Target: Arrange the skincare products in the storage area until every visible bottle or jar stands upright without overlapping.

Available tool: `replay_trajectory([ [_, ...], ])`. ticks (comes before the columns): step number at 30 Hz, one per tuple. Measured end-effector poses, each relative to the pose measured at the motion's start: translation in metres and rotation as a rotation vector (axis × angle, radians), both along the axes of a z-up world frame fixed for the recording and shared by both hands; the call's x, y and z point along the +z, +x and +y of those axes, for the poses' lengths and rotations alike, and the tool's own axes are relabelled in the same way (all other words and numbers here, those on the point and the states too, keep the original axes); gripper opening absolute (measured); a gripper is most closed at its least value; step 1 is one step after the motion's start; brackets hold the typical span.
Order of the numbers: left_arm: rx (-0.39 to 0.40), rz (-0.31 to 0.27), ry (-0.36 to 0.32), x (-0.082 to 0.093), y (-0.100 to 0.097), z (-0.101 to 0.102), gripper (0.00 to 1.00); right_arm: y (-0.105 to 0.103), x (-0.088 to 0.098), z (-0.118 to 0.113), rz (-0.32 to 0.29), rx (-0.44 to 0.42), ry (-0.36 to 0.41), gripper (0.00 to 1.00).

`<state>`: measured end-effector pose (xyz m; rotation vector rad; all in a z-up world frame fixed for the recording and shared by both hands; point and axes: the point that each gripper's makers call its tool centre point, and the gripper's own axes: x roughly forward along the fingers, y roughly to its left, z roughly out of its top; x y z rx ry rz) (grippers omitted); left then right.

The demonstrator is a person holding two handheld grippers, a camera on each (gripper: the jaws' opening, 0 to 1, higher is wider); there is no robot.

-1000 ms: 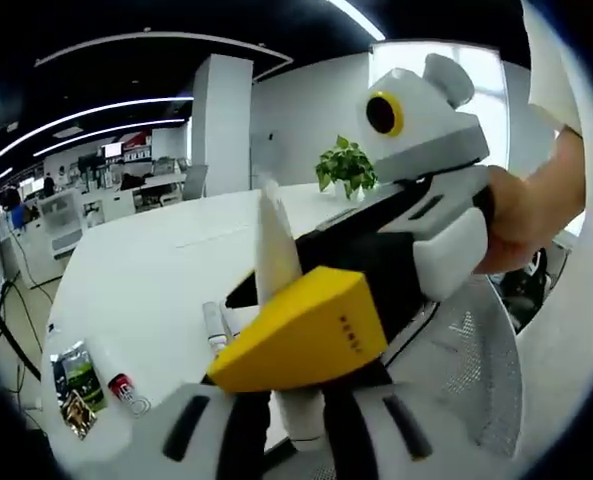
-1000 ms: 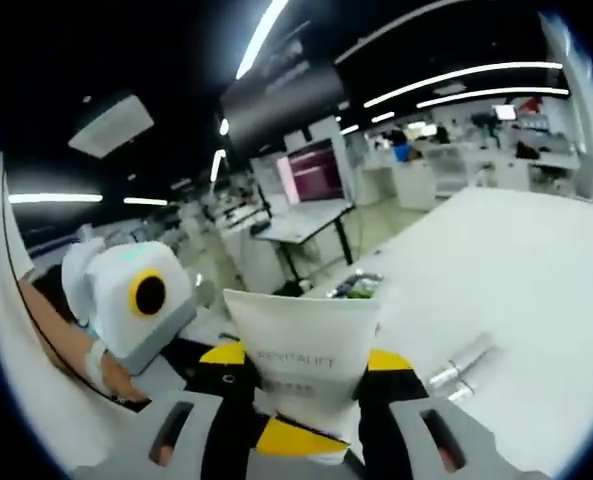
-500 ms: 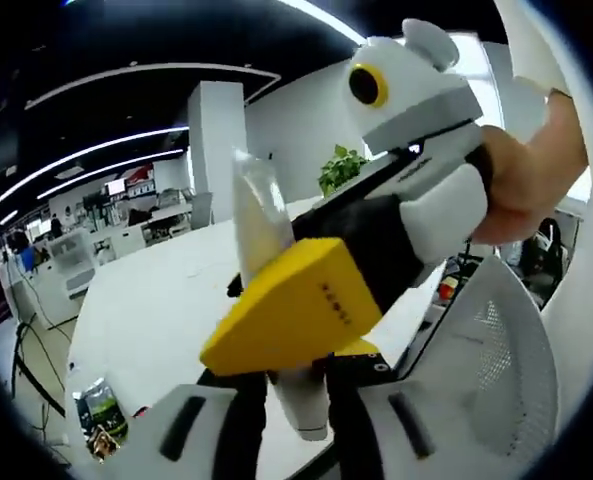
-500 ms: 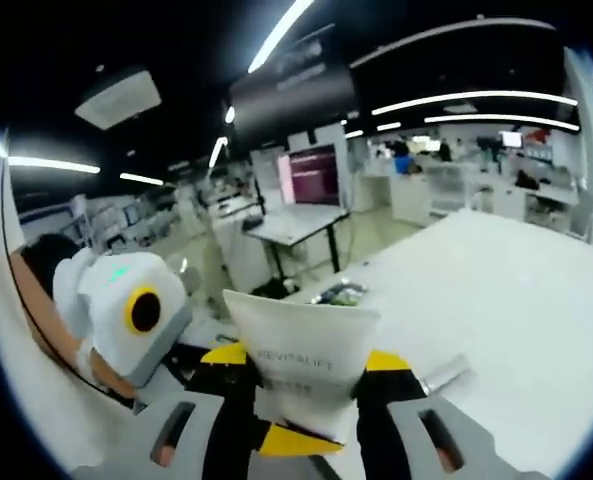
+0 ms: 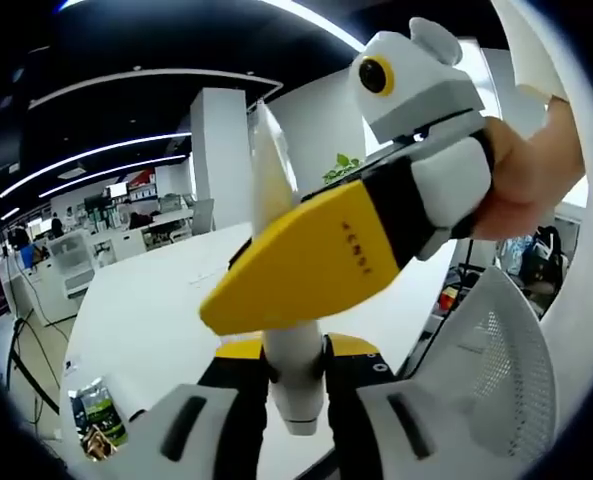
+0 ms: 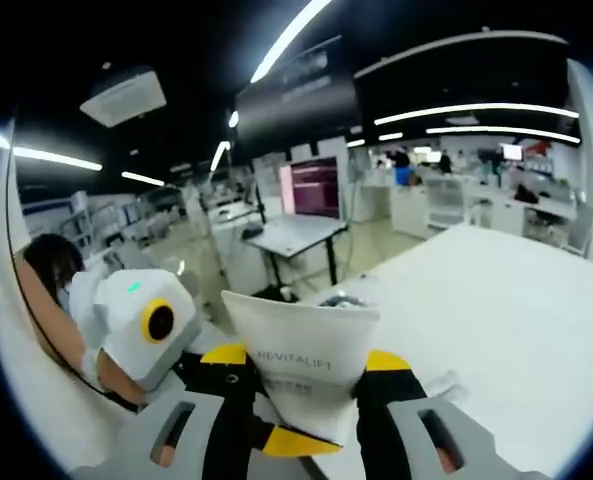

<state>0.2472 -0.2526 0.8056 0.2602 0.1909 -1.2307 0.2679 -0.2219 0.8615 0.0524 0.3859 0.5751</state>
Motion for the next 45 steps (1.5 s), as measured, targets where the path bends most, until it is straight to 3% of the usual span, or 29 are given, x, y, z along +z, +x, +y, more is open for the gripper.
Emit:
replay_trajectory([
  [6,0.009,0.022,0.023,-0.005,0.002,0.001,0.18,0.003,0.000,0.000,0.006,0.012,0.020,0.35],
  [7,0.007,0.009,0.051,-0.007,0.003,0.004,0.17,0.003,-0.002,0.001,0.007,0.020,0.018,0.35],
  [9,0.018,0.049,0.053,-0.009,0.004,0.008,0.15,0.003,-0.003,0.004,0.007,0.004,0.058,0.35],
  [11,0.030,0.008,0.059,-0.008,0.008,0.011,0.14,0.004,-0.002,0.006,-0.008,-0.004,0.075,0.36],
  [16,0.068,0.082,0.059,-0.013,0.011,0.016,0.14,0.009,-0.005,0.013,-0.001,0.006,0.084,0.43],
  [20,0.080,0.104,0.067,-0.015,0.011,0.018,0.14,0.010,-0.007,0.014,-0.010,0.000,0.101,0.43],
  [22,0.084,0.121,0.061,-0.015,0.012,0.018,0.14,0.009,-0.012,0.015,-0.003,0.002,0.079,0.42],
  [23,0.086,0.132,0.057,-0.015,0.012,0.018,0.14,0.005,-0.023,0.013,0.036,0.013,0.038,0.40],
  [25,0.094,0.169,0.042,-0.015,0.013,0.019,0.14,0.000,-0.034,0.013,0.090,0.019,0.037,0.38],
  [28,0.101,0.166,0.050,-0.017,0.014,0.019,0.14,0.000,-0.035,0.010,0.076,-0.006,0.072,0.35],
  [34,0.091,0.208,0.062,-0.022,0.008,0.018,0.15,0.001,-0.041,0.010,0.108,-0.016,0.060,0.35],
  [39,0.089,0.195,0.088,-0.026,0.005,0.017,0.15,-0.001,-0.045,0.010,0.127,-0.028,0.066,0.34],
  [41,0.077,0.197,0.099,-0.027,0.002,0.016,0.16,-0.001,-0.050,-0.002,0.144,-0.083,0.047,0.28],
  [45,0.068,0.230,0.077,-0.025,-0.002,0.012,0.17,-0.008,-0.045,-0.001,0.131,-0.043,0.055,0.26],
])
